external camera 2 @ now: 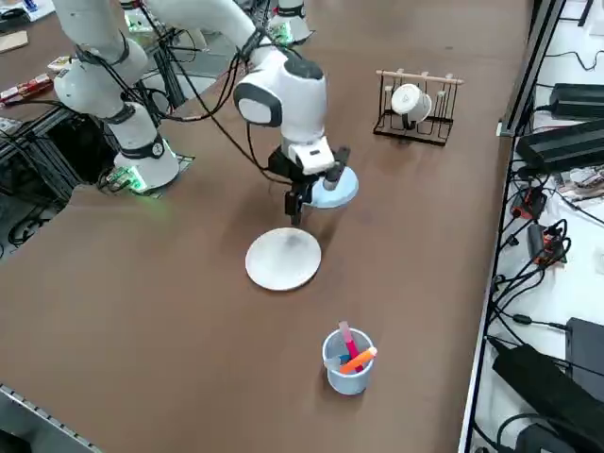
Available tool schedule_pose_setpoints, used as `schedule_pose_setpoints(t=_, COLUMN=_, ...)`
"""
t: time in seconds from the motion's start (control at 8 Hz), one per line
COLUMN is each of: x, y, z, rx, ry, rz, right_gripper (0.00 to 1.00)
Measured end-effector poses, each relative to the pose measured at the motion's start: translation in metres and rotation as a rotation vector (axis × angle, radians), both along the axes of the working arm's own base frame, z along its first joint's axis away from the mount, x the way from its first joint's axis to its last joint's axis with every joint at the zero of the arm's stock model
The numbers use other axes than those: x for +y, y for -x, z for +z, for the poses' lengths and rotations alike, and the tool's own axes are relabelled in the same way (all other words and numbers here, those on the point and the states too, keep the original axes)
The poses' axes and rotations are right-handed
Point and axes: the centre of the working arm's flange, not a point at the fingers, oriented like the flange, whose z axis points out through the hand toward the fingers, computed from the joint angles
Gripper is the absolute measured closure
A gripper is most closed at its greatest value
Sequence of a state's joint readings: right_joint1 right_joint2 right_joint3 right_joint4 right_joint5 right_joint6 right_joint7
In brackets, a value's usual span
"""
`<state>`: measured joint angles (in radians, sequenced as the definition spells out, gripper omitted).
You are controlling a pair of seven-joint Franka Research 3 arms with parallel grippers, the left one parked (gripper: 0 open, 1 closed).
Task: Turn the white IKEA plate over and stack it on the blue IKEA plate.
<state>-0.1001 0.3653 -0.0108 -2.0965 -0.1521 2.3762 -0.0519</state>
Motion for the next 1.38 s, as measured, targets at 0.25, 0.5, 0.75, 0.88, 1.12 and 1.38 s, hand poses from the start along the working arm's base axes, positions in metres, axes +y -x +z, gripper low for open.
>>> schedule_pose_setpoints(t=0.25, x=-0.007, y=0.0, z=-0.022, rx=-0.004, ry=0.001, rz=-0.002, right_gripper=0.02)
schedule_pose_setpoints(t=0.5, x=-0.007, y=0.001, z=-0.036, rx=0.0, ry=-0.003, rz=0.0, right_gripper=0.16)
schedule_pose_setpoints(t=0.75, x=-0.007, y=0.001, z=-0.038, rx=0.003, ry=0.002, rz=0.008, right_gripper=0.47)
schedule_pose_setpoints(t=0.88, x=-0.007, y=0.001, z=-0.038, rx=0.004, ry=0.01, rz=0.019, right_gripper=0.67)
schedule_pose_setpoints(t=1.12, x=-0.005, y=-0.001, z=-0.037, rx=0.003, ry=0.017, rz=0.034, right_gripper=0.87)
schedule_pose_setpoints(t=1.38, x=-0.004, y=-0.009, z=-0.026, rx=0.035, ry=0.025, rz=0.034, right_gripper=0.98)
